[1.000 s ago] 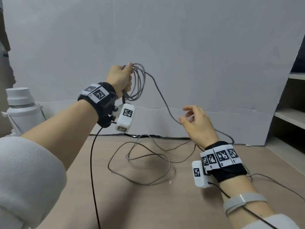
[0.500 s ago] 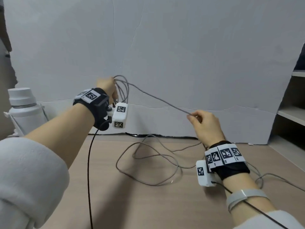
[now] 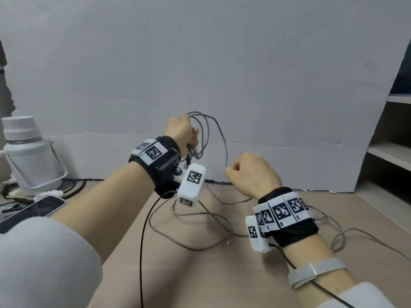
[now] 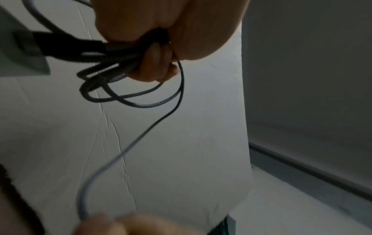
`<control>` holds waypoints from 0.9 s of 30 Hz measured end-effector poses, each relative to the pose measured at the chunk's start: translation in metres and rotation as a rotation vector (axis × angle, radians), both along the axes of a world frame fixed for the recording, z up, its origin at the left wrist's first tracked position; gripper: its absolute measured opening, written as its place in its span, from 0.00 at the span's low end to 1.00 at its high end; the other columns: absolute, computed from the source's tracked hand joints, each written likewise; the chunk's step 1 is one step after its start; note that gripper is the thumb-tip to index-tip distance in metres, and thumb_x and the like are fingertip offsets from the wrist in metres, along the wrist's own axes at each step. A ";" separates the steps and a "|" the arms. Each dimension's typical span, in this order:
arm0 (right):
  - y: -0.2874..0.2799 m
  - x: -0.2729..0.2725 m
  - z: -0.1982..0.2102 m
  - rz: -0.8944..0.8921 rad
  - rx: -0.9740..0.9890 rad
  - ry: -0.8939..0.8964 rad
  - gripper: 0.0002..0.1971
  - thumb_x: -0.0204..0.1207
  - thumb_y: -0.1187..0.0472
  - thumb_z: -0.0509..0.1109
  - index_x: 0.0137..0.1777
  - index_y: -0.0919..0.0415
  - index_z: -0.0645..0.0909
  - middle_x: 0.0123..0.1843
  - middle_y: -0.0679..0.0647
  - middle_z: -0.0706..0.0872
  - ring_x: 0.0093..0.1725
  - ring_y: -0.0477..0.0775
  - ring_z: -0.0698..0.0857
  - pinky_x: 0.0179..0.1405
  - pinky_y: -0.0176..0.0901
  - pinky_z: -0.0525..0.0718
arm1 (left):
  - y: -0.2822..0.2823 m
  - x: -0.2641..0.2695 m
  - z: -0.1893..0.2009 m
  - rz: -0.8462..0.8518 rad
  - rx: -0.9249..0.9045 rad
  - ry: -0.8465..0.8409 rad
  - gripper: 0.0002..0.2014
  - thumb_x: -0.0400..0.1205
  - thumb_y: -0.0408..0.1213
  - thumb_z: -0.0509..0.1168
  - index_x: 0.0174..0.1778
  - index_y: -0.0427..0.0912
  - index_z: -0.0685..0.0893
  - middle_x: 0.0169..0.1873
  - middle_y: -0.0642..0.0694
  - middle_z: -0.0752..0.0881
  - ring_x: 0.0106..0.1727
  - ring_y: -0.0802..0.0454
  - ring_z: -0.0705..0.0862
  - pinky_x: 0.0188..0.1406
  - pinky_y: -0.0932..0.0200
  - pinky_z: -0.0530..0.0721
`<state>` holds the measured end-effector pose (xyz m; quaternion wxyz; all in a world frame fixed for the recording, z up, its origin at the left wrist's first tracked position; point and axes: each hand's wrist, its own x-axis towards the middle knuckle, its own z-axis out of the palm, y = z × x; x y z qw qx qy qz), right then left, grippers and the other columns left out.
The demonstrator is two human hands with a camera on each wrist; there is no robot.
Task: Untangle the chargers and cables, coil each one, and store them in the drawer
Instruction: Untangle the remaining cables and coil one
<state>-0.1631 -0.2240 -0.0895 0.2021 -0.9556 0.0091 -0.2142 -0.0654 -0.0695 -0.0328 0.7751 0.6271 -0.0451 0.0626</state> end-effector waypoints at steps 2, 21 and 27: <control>0.002 -0.002 0.002 0.168 0.041 0.115 0.18 0.72 0.56 0.68 0.24 0.65 0.77 0.17 0.50 0.69 0.23 0.54 0.70 0.27 0.42 0.70 | -0.015 -0.014 -0.004 -0.094 0.072 -0.069 0.15 0.94 0.42 0.48 0.45 0.40 0.70 0.23 0.42 0.83 0.19 0.51 0.69 0.21 0.64 0.69; -0.023 0.000 0.006 0.296 0.627 -0.076 0.15 0.74 0.49 0.79 0.46 0.57 0.79 0.27 0.48 0.81 0.22 0.45 0.71 0.28 0.40 0.69 | -0.009 -0.039 0.005 -0.527 0.932 -0.380 0.18 0.84 0.56 0.67 0.42 0.43 0.80 0.23 0.54 0.73 0.21 0.55 0.66 0.19 0.63 0.64; -0.038 -0.003 0.005 0.247 0.248 0.088 0.05 0.78 0.59 0.74 0.41 0.55 0.83 0.27 0.48 0.87 0.27 0.44 0.83 0.35 0.44 0.83 | 0.027 -0.025 0.025 -0.458 0.928 -0.450 0.12 0.81 0.45 0.74 0.31 0.48 0.86 0.19 0.54 0.70 0.20 0.56 0.64 0.18 0.63 0.62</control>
